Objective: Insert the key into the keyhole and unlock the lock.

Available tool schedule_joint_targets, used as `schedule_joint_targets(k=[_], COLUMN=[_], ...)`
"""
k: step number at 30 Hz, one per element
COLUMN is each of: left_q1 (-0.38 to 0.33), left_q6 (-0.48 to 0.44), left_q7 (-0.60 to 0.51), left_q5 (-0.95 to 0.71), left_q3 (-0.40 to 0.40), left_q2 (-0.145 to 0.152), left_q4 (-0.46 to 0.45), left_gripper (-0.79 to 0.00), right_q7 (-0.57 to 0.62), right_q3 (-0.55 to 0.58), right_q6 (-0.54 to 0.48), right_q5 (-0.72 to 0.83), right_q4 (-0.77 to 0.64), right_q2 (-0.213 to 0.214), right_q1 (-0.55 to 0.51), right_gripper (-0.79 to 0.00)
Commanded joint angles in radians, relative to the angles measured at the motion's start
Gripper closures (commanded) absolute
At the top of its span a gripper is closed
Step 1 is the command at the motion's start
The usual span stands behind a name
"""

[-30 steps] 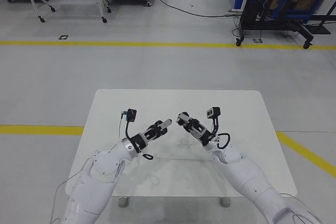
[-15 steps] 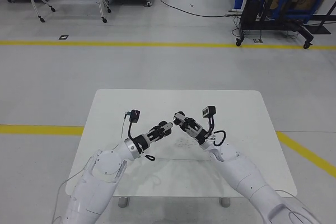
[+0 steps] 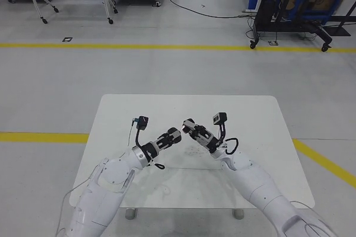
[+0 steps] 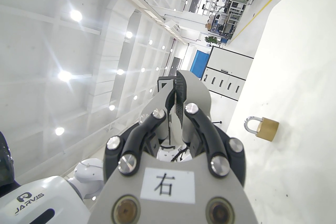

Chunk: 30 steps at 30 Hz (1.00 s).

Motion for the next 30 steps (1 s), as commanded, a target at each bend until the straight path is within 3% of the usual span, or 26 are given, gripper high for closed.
schedule_joint_targets(k=[1, 5, 8, 20, 24, 26, 30], left_q1=[0.000, 0.001, 0.001, 0.002, 0.002, 0.003, 0.003], left_q6=[0.001, -0.003, -0.009, 0.011, 0.014, 0.015, 0.007], left_q7=[0.002, 0.005, 0.004, 0.013, 0.016, 0.017, 0.011], left_q5=[-0.001, -0.004, -0.006, 0.002, 0.003, 0.003, -0.006], left_q3=[0.000, 0.000, 0.001, 0.002, 0.002, 0.002, 0.004], left_q2=[0.001, 0.002, 0.003, 0.006, 0.008, 0.008, 0.009], left_q4=[-0.001, -0.004, -0.005, -0.005, -0.007, -0.009, -0.012], left_gripper=[-0.080, -0.157, -0.068, -0.012, -0.062, -0.160, -0.259], right_q7=[0.005, 0.013, 0.025, 0.044, 0.046, 0.047, 0.049], right_q3=[0.005, 0.015, 0.014, 0.021, 0.031, 0.037, 0.045], right_q6=[-0.003, -0.007, 0.002, 0.020, 0.017, 0.014, 0.015], right_q5=[0.003, 0.003, -0.001, -0.013, -0.013, -0.013, -0.017], right_q4=[0.001, 0.004, -0.001, -0.003, 0.001, 0.001, 0.002], right_q2=[-0.002, -0.004, -0.007, -0.020, -0.021, -0.022, -0.024], right_q1=[-0.001, -0.006, -0.011, -0.011, -0.012, -0.014, -0.018], right_gripper=[0.000, 0.000, 0.000, 0.000, 0.000, 0.000, 0.000])
